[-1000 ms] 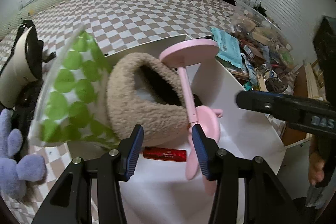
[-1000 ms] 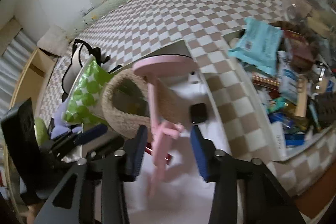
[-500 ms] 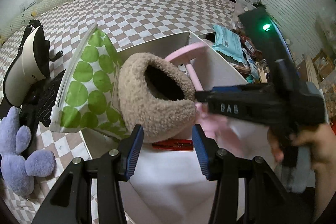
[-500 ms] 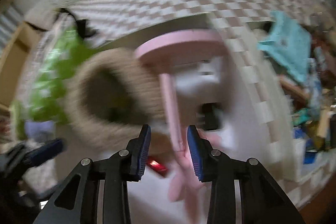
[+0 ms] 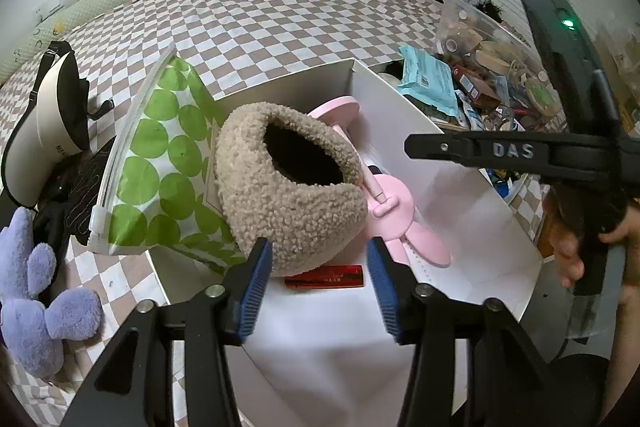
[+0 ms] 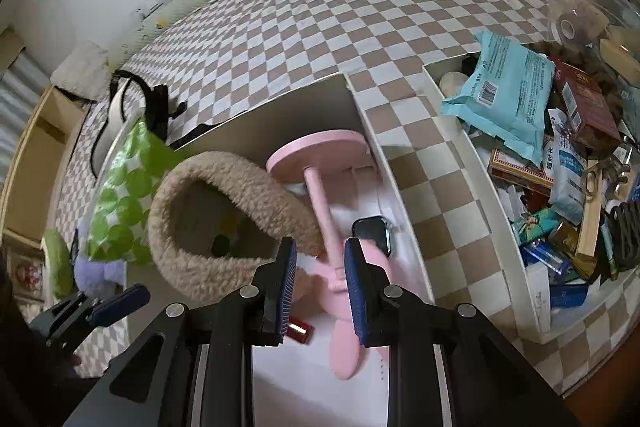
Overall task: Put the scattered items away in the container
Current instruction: 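Lower the pink fan into the white box and open the left tool, then withdraw both tools from the box and move toward the plush toys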
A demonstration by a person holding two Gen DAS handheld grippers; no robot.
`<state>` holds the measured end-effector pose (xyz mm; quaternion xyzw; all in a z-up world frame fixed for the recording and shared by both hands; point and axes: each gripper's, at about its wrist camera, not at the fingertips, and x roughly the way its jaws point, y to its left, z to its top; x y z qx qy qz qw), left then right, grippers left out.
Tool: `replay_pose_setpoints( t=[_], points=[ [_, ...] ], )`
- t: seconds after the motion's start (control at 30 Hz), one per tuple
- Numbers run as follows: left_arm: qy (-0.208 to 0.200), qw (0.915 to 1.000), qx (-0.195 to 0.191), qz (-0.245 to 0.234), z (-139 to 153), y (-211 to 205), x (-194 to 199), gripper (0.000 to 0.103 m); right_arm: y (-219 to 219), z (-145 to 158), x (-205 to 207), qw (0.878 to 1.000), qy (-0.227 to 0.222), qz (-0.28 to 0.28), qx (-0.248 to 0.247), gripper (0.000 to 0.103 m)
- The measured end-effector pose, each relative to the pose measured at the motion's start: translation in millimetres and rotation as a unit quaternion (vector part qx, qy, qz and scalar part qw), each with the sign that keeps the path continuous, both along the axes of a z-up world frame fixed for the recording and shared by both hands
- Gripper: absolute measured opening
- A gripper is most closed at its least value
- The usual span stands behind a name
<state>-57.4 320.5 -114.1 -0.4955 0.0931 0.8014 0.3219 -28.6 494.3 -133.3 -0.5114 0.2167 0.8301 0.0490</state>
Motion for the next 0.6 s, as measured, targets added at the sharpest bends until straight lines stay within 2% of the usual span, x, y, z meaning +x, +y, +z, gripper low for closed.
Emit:
replay_pose_setpoints(
  t=[0.03, 0.13, 0.17, 0.2, 0.23, 0.27, 0.43, 0.6],
  points=[
    [0.002, 1.0, 0.001, 0.001, 0.7, -0.3, 0.9, 0.075, -1.3, 2.3, 3.4, 1.0, 0.004, 0.001, -0.002, 0.024],
    [0.021, 0.9998, 0.004, 0.006, 6.0, -2.7, 4.3, 0.085, -6.3, 9.4, 5.5, 1.0, 0.012, 0.002, 0.004, 0.029],
    [0.025, 0.9997, 0.006, 0.006, 7.4, -3.8, 5.4, 0.088, -7.5, 11.3, 6.3, 1.0, 0.017, -0.005, 0.013, 0.048],
    [0.029, 0.9995, 0.007, 0.007, 8.8, -5.0, 6.6, 0.095, -8.7, 13.3, 7.1, 0.999, 0.023, -0.012, 0.022, 0.083],
    [0.032, 0.9994, 0.007, 0.008, 9.7, -6.1, 6.7, 0.099, -9.8, 15.4, 8.1, 0.999, 0.029, -0.019, 0.031, 0.095],
    [0.038, 0.9992, 0.008, 0.009, 11.7, -7.6, 7.5, 0.099, -10.3, 19.1, 10.3, 0.998, 0.037, -0.023, 0.039, 0.1],
    [0.059, 0.9981, 0.013, 0.015, 21.3, -16.0, 9.9, 0.099, -11.6, 30.4, 14.5, 0.996, 0.07, -0.034, 0.045, 0.103],
    [0.069, 0.9971, 0.021, 0.027, 28.9, -25.4, 8.8, 0.1, -16.4, 39.2, 17.9, 0.992, 0.094, -0.042, 0.072, 0.103]
  ],
)
